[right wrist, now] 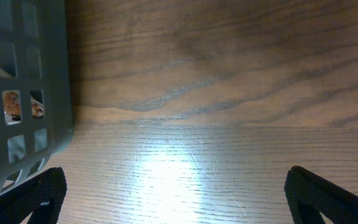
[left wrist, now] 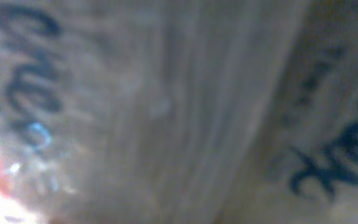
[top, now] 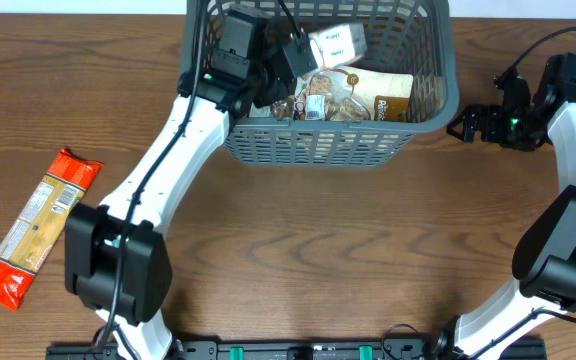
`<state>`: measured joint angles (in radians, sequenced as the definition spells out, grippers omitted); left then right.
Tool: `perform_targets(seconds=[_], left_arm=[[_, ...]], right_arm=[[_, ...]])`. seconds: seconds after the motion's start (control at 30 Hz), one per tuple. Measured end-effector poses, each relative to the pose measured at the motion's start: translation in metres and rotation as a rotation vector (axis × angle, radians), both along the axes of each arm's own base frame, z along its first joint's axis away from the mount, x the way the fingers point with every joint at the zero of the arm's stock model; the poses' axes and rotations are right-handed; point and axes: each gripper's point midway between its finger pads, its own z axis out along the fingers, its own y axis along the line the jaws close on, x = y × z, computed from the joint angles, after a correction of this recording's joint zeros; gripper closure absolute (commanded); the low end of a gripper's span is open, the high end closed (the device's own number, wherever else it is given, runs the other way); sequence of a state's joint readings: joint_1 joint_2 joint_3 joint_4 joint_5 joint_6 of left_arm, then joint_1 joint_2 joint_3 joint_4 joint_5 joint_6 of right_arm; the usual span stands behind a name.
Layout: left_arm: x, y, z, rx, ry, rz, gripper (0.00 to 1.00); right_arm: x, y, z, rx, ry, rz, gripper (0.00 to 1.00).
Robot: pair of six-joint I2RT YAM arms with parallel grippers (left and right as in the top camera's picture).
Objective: Pack container
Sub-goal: 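Lift the Kleenex strip with the left gripper and lay it in the basket, then lower the left gripper onto the mint-green packet and grasp it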
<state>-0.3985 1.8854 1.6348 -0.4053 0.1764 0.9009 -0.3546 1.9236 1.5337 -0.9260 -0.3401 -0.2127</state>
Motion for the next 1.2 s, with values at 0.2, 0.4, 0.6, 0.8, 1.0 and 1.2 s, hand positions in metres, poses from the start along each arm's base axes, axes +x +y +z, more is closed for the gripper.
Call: perform_targets(seconds=[0.2,0.4,0.6,0.8,1.0,1.2], left_arm=[[-0.005,0.001,-0.015,0.022,0.049,-0.002,0.5],[-0.011,0.004,0.027,-0.023,-0.02,0.011,0.14],[-0.046,0.021,0.153,-0.16,-0.237,0.053,0.02],[-0.108,0.088,0.234,-0.264,-0.312,0.274,0.01],[-0.162,0.188,0.203,-0.194,-0.139,0.646,0.01],[-0.211,0.278,0.16,-0.211,0.064,1.097,0.02]], right_arm=[[0.0,0.0,0.0,0.0,-0.001,0.002,0.01],[-0.002,0.001,0.0,0.002,0.006,0.003,0.01],[-0.002,0.001,-0.001,0.003,0.01,0.004,0.01],[-0.002,0.001,-0.001,0.002,0.009,0.006,0.01],[-0.003,0.001,-0.001,0.002,0.011,0.006,0.01],[-0.003,0.001,-0.001,0.002,0.01,0.006,0.01]])
